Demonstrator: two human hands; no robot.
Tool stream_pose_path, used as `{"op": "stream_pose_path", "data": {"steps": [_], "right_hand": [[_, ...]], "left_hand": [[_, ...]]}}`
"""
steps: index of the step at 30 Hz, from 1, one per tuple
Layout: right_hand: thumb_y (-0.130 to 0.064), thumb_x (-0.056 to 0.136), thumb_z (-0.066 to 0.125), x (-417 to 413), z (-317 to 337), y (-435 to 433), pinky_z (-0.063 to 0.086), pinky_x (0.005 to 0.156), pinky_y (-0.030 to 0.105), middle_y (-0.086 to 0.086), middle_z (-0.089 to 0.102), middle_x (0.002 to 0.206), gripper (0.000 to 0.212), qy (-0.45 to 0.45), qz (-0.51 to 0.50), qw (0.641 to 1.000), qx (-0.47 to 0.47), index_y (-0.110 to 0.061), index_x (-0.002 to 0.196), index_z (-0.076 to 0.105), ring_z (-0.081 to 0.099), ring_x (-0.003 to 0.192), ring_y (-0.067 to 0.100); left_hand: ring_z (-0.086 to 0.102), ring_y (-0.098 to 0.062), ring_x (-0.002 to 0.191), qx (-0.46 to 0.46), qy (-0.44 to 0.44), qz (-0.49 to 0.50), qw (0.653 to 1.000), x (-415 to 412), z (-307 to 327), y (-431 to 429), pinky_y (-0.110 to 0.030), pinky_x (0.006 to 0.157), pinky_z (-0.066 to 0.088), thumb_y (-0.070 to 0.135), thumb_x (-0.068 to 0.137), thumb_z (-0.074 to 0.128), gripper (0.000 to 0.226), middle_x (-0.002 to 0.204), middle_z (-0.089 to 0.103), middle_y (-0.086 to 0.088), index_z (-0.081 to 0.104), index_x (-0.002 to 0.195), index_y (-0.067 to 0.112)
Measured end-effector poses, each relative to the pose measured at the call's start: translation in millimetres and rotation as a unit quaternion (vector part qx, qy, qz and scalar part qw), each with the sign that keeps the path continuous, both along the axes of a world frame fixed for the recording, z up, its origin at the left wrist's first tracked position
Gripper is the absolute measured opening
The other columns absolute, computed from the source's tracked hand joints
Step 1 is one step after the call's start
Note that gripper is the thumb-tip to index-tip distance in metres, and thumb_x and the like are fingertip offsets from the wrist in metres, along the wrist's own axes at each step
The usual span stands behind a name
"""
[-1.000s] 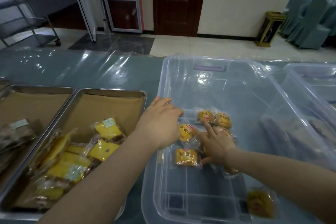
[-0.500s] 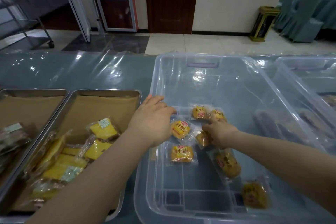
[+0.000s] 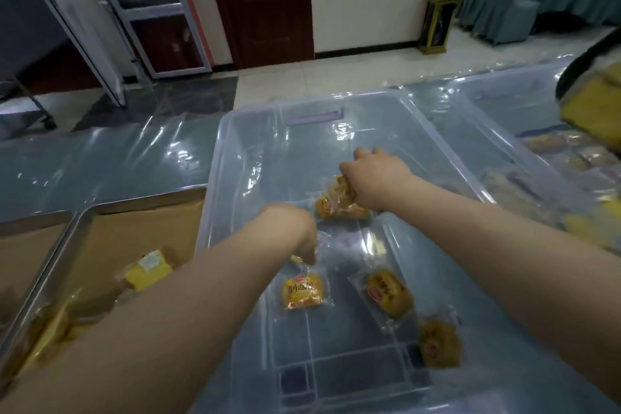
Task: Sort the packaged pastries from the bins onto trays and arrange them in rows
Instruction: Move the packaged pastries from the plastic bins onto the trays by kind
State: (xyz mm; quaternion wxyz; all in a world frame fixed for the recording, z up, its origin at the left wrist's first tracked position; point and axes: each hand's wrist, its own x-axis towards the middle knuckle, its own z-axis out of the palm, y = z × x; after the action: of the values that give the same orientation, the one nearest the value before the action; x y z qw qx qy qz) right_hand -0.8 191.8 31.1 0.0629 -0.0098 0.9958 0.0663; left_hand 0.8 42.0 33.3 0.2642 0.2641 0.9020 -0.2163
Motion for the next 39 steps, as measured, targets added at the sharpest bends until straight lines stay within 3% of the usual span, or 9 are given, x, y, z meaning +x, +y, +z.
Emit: {"op": "stream_pose_path", "data": {"steps": [4, 7, 11, 15, 19, 22, 27, 31, 39], "right_hand": [[-0.014, 0.092, 0.049, -1.4, -11.0, 5.1, 0.043, 0.081, 0.041, 0.012, 0.041, 0.128, 0.036, -0.025, -0.002, 0.999, 0.037, -0.017, 0.128, 0.049, 0.041, 0.119, 0.036], [-0.017, 0.094, 0.049, -2.5, -23.4, 10.7, 0.044, 0.085, 0.046, 0.013, 0.038, 0.132, 0.036, -0.05, -0.009, 0.998, 0.038, -0.017, 0.13, 0.048, 0.038, 0.122, 0.038], [-0.021, 0.094, 0.049, -6.3, -42.8, 15.0, 0.047, 0.09, 0.05, 0.012, 0.031, 0.14, 0.041, -0.118, -0.012, 0.992, 0.041, -0.02, 0.134, 0.047, 0.036, 0.122, 0.041], [-0.024, 0.092, 0.058, -14.8, -68.9, 15.6, 0.049, 0.091, 0.052, 0.003, -0.012, 0.159, 0.062, -0.171, -0.014, 0.984, 0.057, -0.027, 0.147, 0.029, 0.017, 0.136, 0.048], [-0.037, 0.093, 0.056, -22.1, -91.5, 17.7, 0.049, 0.089, 0.052, 0.0, -0.025, 0.157, 0.073, -0.172, 0.006, 0.98, 0.1, -0.026, 0.151, 0.014, -0.006, 0.14, 0.052], [-0.048, 0.091, 0.05, -27.0, -102.7, 17.7, 0.048, 0.089, 0.052, 0.002, -0.015, 0.159, 0.071, -0.2, 0.023, 0.972, 0.121, -0.026, 0.151, 0.018, -0.004, 0.14, 0.051], [-0.048, 0.084, 0.055, -27.5, -102.1, 19.0, 0.051, 0.083, 0.048, 0.005, 0.038, 0.135, 0.063, -0.193, 0.043, 0.976, 0.089, -0.019, 0.139, 0.042, 0.039, 0.118, 0.035], [-0.028, 0.084, 0.066, -25.3, -99.4, 16.8, 0.053, 0.084, 0.046, 0.005, 0.04, 0.127, 0.056, -0.177, 0.038, 0.981, 0.076, -0.018, 0.135, 0.046, 0.043, 0.114, 0.035], [-0.03, 0.078, 0.069, -16.8, -53.3, 19.5, 0.046, 0.074, 0.038, 0.005, 0.041, 0.119, 0.048, -0.088, 0.005, 0.996, 0.007, -0.025, 0.124, 0.056, 0.045, 0.108, 0.029]], "left_hand": [[0.04, -0.032, 0.13, 0.011, -0.068, 0.004, 0.998, -12.4, -51.2, 15.6, -0.046, 0.103, 0.039, 0.053, 0.068, 0.077, 0.1, 0.149, 0.032, -0.009, 0.025, 0.146, 0.018], [0.005, -0.038, 0.143, 0.023, -0.084, 0.035, 0.996, -6.1, -95.9, 1.5, -0.056, 0.109, 0.027, 0.055, 0.055, 0.083, 0.131, 0.157, -0.014, -0.008, -0.008, 0.147, 0.036], [-0.034, -0.038, 0.133, 0.101, -0.056, 0.047, 0.992, 1.1, -134.5, -18.6, -0.057, 0.112, 0.009, 0.053, 0.059, 0.081, 0.136, 0.145, -0.043, -0.009, -0.027, 0.14, 0.04], [-0.024, -0.039, 0.138, 0.168, -0.019, 0.103, 0.98, -7.7, -141.7, -22.1, -0.054, 0.114, 0.015, 0.051, 0.063, 0.081, 0.128, 0.148, -0.038, -0.01, -0.016, 0.146, 0.039], [0.005, -0.035, 0.141, 0.165, 0.013, 0.106, 0.98, -11.6, -145.6, -22.4, -0.046, 0.113, 0.02, 0.057, 0.058, 0.08, 0.134, 0.155, 0.004, -0.01, -0.015, 0.148, 0.024], [0.025, -0.031, 0.13, 0.124, 0.069, 0.094, 0.985, -13.0, -144.2, -21.1, -0.043, 0.106, 0.025, 0.066, 0.054, 0.077, 0.127, 0.142, 0.026, -0.01, 0.004, 0.147, 0.019], [0.026, -0.035, 0.13, 0.117, 0.04, 0.128, 0.984, -13.0, -142.4, -18.2, -0.052, 0.109, 0.018, 0.064, 0.051, 0.079, 0.105, 0.133, 0.029, -0.01, 0.029, 0.135, 0.024], [0.039, -0.033, 0.115, 0.171, -0.013, 0.174, 0.97, -9.9, -139.5, -17.9, -0.039, 0.093, 0.042, 0.045, 0.06, 0.082, 0.089, 0.123, 0.029, -0.009, 0.031, 0.129, 0.021], [0.04, -0.03, 0.117, 0.185, 0.17, 0.075, 0.965, 6.1, -110.3, -26.3, -0.036, 0.09, 0.037, 0.034, 0.083, 0.058, 0.051, 0.13, 0.032, -0.009, 0.035, 0.126, 0.021]]}}
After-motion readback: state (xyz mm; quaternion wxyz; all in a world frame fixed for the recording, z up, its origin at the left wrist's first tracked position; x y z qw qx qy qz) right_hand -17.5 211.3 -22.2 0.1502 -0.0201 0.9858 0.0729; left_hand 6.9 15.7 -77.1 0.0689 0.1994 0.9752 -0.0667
